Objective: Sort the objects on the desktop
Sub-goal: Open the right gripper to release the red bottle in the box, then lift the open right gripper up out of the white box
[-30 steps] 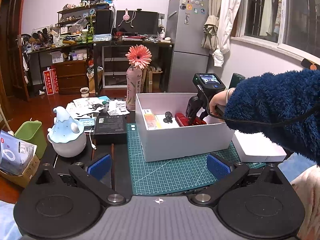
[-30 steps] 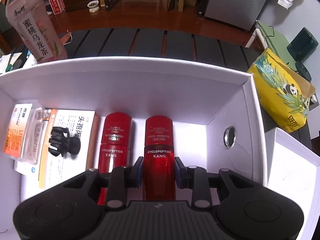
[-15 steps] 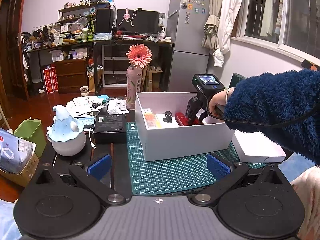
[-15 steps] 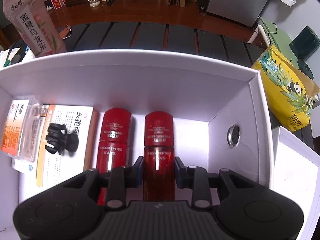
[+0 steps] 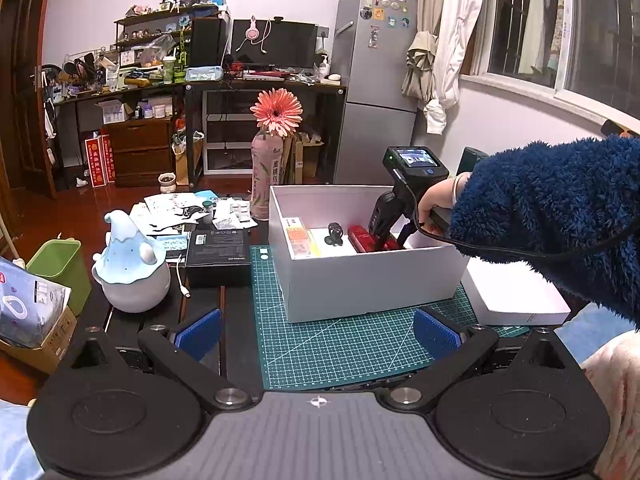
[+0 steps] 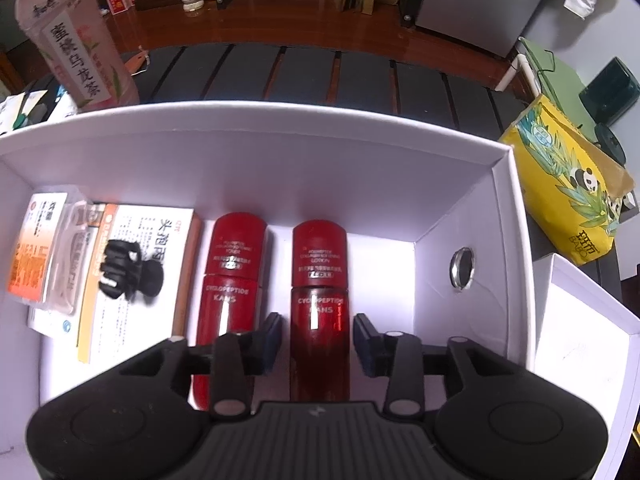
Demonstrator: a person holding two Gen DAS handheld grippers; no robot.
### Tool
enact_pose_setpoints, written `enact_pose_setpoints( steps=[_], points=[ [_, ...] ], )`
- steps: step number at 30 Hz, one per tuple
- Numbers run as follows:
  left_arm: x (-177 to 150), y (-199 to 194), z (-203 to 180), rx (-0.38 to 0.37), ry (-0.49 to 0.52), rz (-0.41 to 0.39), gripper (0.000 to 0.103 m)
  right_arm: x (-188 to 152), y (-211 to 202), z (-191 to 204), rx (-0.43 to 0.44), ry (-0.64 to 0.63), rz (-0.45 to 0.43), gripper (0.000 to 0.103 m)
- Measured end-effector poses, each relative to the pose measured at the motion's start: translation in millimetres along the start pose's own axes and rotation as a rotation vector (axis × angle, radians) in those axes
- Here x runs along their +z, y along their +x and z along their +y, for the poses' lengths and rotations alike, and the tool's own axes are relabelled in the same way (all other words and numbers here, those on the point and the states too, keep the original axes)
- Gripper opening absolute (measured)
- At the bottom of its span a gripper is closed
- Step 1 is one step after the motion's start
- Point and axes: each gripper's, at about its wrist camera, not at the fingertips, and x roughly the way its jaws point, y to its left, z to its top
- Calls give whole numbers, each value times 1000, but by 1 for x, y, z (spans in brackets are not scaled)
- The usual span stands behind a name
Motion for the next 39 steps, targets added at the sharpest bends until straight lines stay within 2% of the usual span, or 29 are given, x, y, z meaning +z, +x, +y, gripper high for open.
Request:
enact_pose_setpoints(
  steps=[4, 9, 18, 29, 39],
  points=[
    [-1, -1, 0, 1, 3, -4, 103, -6, -4, 5, -11, -27, 1, 39],
    [-1, 0, 2, 2, -4, -5, 103, -9, -5, 3, -18, -30, -4, 29],
    [0, 0, 2, 10, 0, -6, 103, -12, -7, -3, 20, 38, -25, 29],
    [-1, 3, 1, 14, 1, 4, 103, -12, -12, -4, 17, 33, -41, 29],
    [-1, 1, -1, 30, 11, -1, 103, -20, -39, -6, 19, 11, -91, 31]
  ],
)
